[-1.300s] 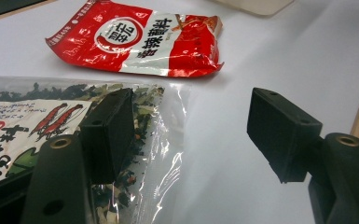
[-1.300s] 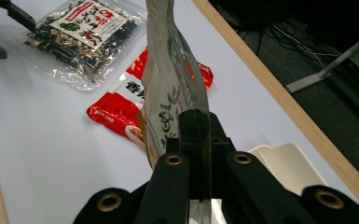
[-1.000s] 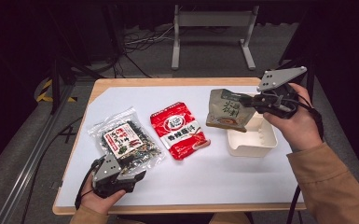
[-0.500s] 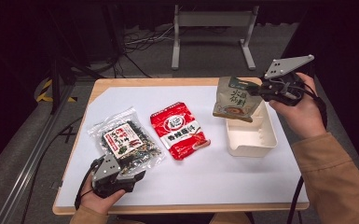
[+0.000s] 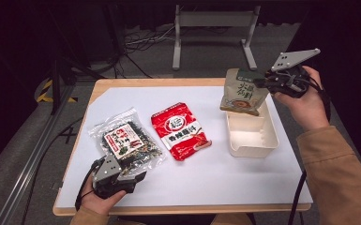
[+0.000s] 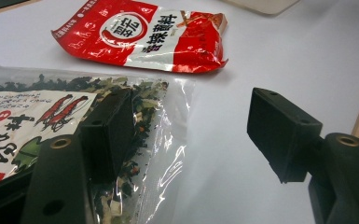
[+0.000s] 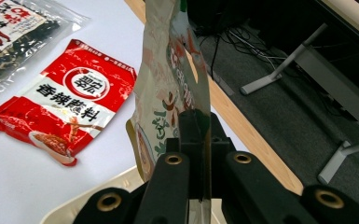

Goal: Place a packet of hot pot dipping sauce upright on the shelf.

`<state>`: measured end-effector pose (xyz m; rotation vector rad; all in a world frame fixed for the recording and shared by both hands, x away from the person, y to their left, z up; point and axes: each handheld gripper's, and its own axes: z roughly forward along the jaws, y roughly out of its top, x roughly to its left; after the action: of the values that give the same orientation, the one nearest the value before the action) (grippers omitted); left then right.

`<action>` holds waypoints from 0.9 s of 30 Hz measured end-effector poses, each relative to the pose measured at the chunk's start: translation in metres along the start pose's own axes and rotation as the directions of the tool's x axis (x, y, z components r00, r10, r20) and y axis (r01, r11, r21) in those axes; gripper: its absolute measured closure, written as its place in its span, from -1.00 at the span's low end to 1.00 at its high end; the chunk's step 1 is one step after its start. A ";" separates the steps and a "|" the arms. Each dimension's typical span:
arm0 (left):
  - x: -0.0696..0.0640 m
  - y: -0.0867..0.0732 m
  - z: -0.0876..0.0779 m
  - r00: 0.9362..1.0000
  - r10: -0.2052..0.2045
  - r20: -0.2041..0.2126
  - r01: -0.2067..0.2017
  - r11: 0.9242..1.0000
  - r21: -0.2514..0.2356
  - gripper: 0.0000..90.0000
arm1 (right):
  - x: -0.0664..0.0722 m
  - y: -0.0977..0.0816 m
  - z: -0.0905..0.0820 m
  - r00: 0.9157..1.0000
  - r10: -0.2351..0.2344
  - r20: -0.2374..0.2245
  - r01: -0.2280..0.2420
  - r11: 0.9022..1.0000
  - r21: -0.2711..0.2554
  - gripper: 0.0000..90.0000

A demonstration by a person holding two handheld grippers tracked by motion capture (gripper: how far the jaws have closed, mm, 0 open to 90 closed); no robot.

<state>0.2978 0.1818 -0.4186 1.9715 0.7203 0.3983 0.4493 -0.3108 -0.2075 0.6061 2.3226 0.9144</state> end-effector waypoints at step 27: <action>0.002 -0.001 -0.001 1.000 0.000 -0.004 0.000 1.000 -0.001 -0.28 | -0.049 -0.032 0.035 0.998 -0.038 0.059 0.038 0.999 -0.007 0.99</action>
<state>0.2987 0.1836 -0.4188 1.9707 0.7227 0.4026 0.5016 -0.3441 -0.2354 0.5760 2.2694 0.8763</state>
